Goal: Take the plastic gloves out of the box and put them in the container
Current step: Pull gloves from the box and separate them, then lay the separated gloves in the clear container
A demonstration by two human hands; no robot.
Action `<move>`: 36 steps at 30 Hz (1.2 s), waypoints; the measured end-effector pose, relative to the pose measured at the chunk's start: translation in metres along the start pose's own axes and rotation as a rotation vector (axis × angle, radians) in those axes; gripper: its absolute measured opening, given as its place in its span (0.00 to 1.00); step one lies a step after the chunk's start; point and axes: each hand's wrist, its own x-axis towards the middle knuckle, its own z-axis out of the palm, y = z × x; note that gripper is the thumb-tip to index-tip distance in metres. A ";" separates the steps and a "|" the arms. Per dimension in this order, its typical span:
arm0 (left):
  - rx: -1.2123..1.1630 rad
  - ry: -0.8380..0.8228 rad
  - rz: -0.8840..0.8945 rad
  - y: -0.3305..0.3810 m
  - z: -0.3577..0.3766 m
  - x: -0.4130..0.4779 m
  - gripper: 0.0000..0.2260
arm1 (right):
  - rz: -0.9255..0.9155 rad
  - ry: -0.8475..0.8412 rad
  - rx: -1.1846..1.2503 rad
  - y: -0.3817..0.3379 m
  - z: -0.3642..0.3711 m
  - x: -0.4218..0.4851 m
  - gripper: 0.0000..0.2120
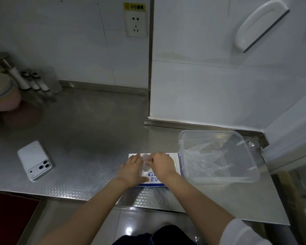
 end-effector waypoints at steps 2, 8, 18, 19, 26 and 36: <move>0.006 0.014 -0.011 0.001 0.001 -0.002 0.36 | 0.026 -0.008 0.020 -0.001 -0.002 0.002 0.13; 0.051 0.017 -0.022 0.007 -0.002 -0.003 0.37 | -0.015 0.014 0.169 0.003 -0.012 -0.007 0.11; 0.026 0.015 -0.026 0.008 -0.004 -0.001 0.37 | -0.060 0.195 0.277 0.026 -0.049 -0.025 0.10; 0.023 0.015 -0.027 0.008 -0.004 0.000 0.37 | -0.061 0.232 0.286 0.030 -0.052 -0.024 0.10; 0.025 0.022 -0.019 0.012 -0.004 0.000 0.37 | 0.022 0.322 0.441 0.040 -0.055 -0.026 0.09; 0.011 0.029 -0.018 0.011 0.000 0.001 0.37 | 0.042 0.093 0.215 0.037 -0.037 -0.023 0.09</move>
